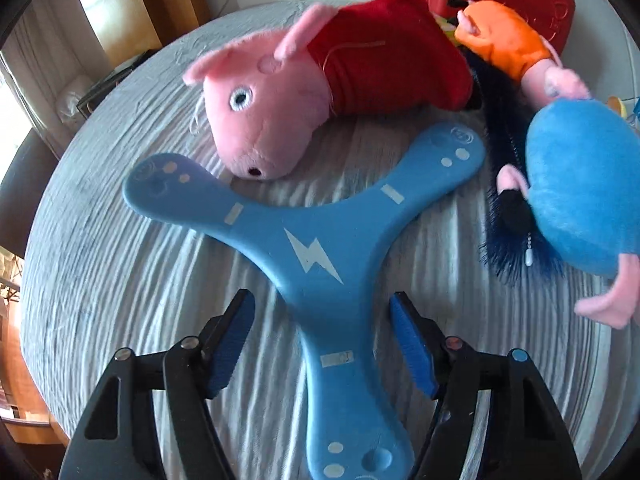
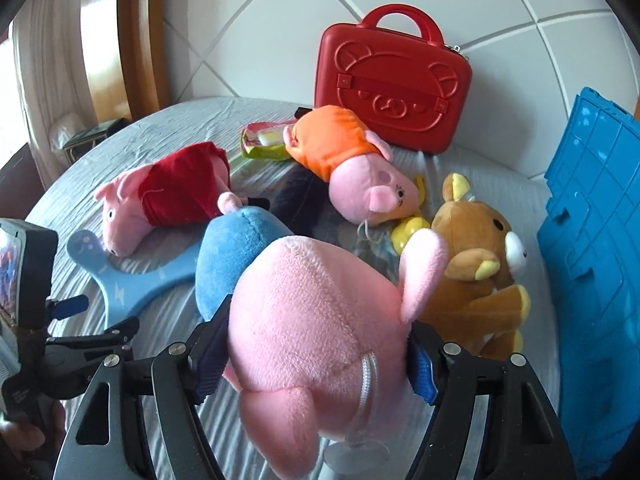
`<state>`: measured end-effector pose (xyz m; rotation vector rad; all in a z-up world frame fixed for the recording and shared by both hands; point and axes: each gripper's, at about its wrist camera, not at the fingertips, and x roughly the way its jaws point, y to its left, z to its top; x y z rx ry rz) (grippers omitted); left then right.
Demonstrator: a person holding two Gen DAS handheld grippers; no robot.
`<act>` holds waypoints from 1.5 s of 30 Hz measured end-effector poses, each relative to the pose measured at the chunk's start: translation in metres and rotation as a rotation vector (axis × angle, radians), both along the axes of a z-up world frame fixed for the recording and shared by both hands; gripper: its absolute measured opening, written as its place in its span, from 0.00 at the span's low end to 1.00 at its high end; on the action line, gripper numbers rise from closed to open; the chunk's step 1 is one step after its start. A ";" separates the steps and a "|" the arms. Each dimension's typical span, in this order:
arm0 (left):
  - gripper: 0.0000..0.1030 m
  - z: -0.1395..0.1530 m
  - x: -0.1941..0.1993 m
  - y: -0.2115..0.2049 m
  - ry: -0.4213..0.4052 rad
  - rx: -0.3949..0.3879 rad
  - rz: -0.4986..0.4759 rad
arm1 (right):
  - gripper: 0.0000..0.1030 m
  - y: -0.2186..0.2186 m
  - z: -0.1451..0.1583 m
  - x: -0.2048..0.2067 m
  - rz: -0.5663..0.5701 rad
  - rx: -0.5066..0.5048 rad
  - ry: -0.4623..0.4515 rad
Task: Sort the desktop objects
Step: 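Lift the blue-outfit pig with the right gripper while the left gripper regrips the boomerang, then carry boomerang and pig to the blue bin and release both grippers inside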
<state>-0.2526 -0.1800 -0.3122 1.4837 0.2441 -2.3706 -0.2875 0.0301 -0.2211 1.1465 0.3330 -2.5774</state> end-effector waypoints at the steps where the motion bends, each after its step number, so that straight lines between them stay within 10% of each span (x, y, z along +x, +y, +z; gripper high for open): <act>1: 0.67 -0.002 0.002 0.000 0.007 0.000 0.018 | 0.77 0.003 -0.005 0.001 -0.004 -0.003 -0.008; 10: 0.61 -0.003 0.008 0.003 0.103 0.009 0.017 | 0.88 0.024 -0.053 0.016 0.024 0.017 -0.133; 12: 0.49 -0.001 0.007 0.006 0.105 0.011 0.001 | 0.94 0.026 -0.050 0.016 0.030 0.026 -0.130; 28: 0.47 0.029 0.019 0.005 0.140 0.019 0.019 | 1.00 -0.015 -0.031 -0.004 0.241 0.132 -0.075; 32: 0.47 0.031 0.018 0.008 0.138 0.000 0.009 | 0.74 -0.020 -0.057 -0.010 0.259 0.071 -0.215; 45: 0.47 0.117 0.037 0.028 0.291 -0.068 -0.038 | 0.71 0.012 0.020 0.005 0.159 -0.069 -0.084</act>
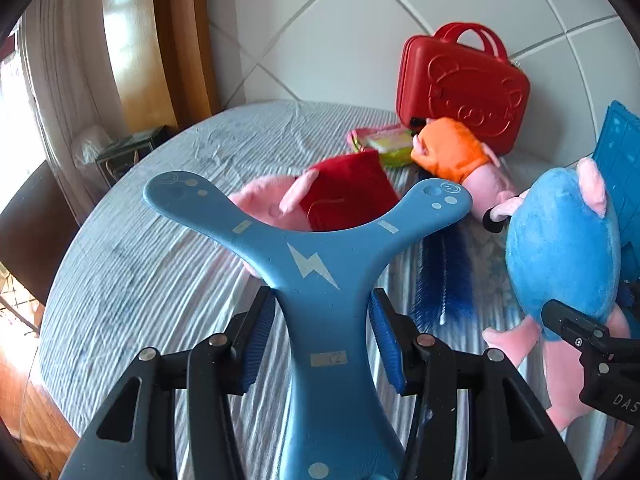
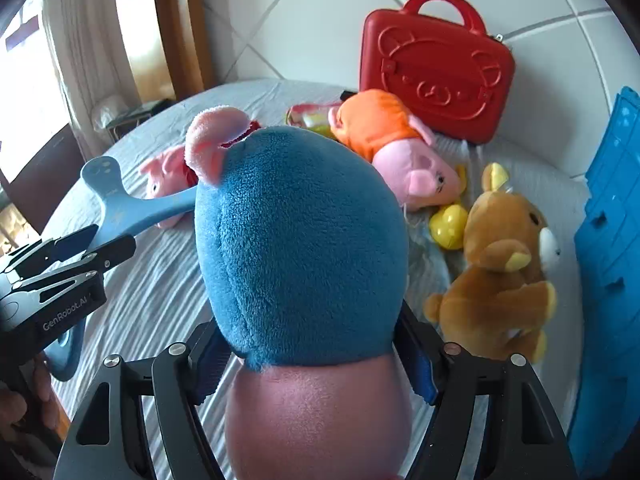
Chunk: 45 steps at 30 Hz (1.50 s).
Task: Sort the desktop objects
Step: 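Carry boomerang and pig to the blue bin and release both grippers inside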
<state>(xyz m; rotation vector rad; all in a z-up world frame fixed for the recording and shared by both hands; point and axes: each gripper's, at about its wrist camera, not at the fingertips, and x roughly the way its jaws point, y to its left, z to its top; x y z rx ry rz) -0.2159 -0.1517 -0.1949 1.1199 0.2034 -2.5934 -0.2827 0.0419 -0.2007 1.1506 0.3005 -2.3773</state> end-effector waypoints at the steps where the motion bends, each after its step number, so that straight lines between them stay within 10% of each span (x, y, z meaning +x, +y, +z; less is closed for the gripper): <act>1: 0.47 0.013 0.001 0.003 0.021 -0.008 -0.008 | 0.71 0.003 0.012 0.002 -0.008 -0.012 0.017; 11: 0.47 0.148 0.002 0.079 0.243 -0.067 -0.201 | 0.71 0.079 0.165 0.037 -0.163 -0.118 0.280; 21: 0.47 0.234 0.002 0.254 0.417 -0.010 -0.536 | 0.72 0.237 0.287 0.107 -0.451 -0.104 0.544; 33: 0.47 0.256 -0.005 0.463 0.307 0.034 -0.778 | 0.72 0.427 0.316 0.172 -0.706 -0.017 0.571; 45: 0.47 0.249 -0.054 0.547 0.144 -0.065 -0.800 | 0.72 0.529 0.292 0.068 -0.798 0.032 0.413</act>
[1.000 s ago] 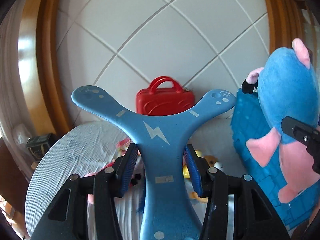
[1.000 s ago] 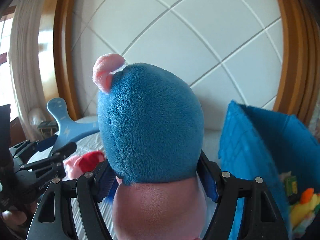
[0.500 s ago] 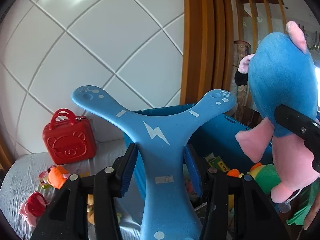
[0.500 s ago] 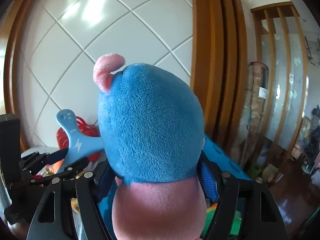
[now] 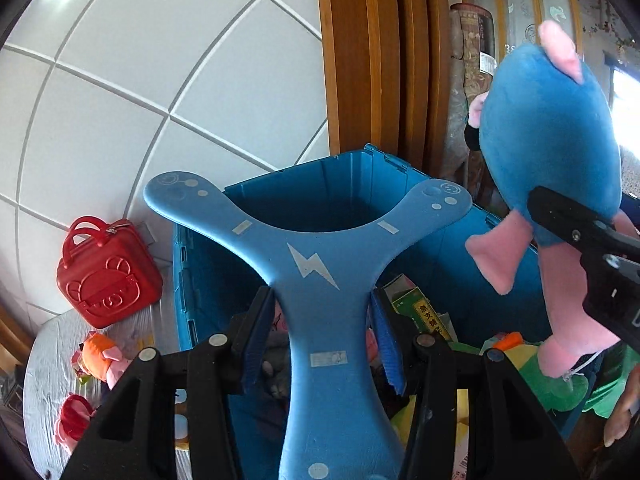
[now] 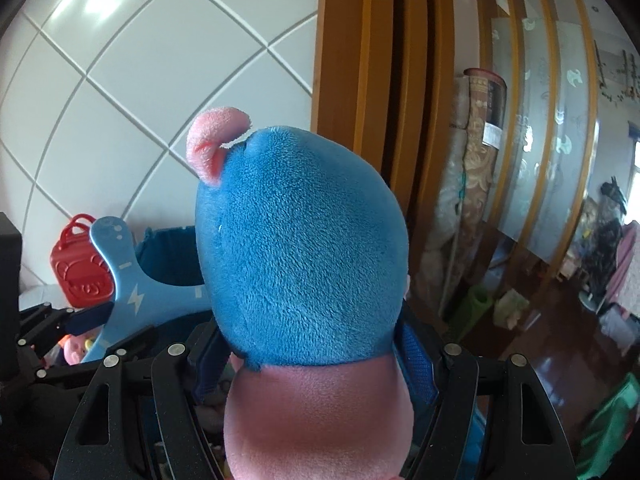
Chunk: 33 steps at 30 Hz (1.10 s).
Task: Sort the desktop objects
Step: 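Carry boomerang and pig to the blue bin and release both grippers inside, then withdraw both grippers from the bin back toward the table toys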
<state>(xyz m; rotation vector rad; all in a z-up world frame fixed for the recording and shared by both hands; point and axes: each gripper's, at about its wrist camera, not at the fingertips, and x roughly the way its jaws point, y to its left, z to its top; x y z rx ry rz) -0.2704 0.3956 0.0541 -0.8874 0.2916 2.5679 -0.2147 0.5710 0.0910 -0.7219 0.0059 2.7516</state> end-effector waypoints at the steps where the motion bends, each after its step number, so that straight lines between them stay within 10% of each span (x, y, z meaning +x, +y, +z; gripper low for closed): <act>1: 0.47 0.001 -0.005 0.003 -0.002 0.000 -0.002 | 0.72 0.004 0.000 -0.007 -0.002 0.000 -0.007; 17: 0.66 -0.011 -0.040 0.007 -0.111 -0.016 0.050 | 0.83 -0.010 0.003 -0.055 0.035 0.036 -0.064; 21: 0.66 -0.016 -0.041 0.006 -0.120 -0.022 0.047 | 0.99 -0.022 0.006 -0.049 0.021 0.059 -0.042; 33: 0.67 -0.015 -0.025 0.000 -0.125 -0.016 0.034 | 0.99 -0.028 0.007 -0.020 -0.012 0.072 -0.072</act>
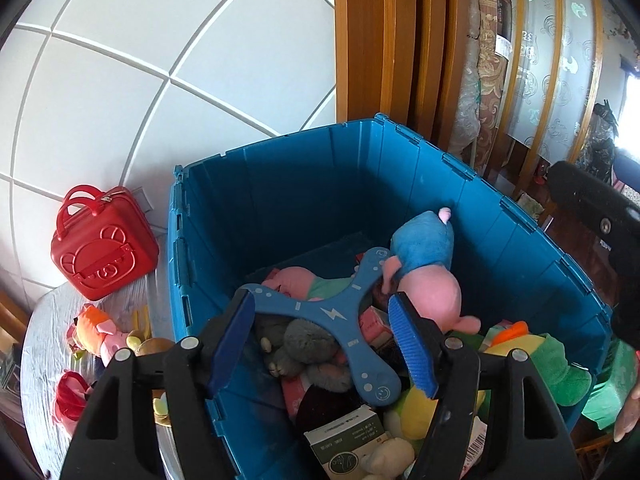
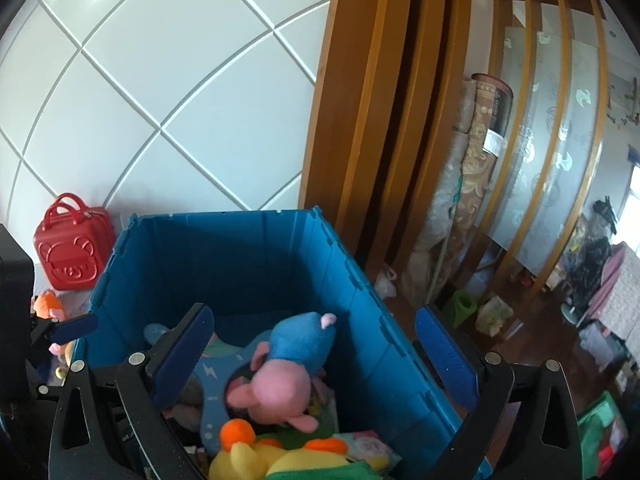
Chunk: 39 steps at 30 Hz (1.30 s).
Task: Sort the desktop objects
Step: 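Withdraw both grippers from the bin back toward the table toys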
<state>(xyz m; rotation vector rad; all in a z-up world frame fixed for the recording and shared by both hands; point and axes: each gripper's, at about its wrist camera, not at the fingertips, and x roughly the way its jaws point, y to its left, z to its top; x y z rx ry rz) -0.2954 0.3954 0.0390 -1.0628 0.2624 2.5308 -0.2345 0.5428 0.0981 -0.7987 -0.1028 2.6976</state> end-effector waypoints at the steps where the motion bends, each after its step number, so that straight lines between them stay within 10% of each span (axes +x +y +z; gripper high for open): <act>1: 0.67 0.000 0.002 0.000 0.002 0.001 -0.004 | 0.99 0.000 0.000 0.002 -0.003 0.001 -0.003; 20: 0.67 0.007 0.036 -0.058 0.059 0.006 0.009 | 1.00 -0.028 0.004 0.033 0.040 -0.090 0.006; 39: 0.67 0.002 0.064 -0.233 0.129 0.078 0.117 | 1.00 -0.184 0.018 0.060 0.257 -0.112 0.152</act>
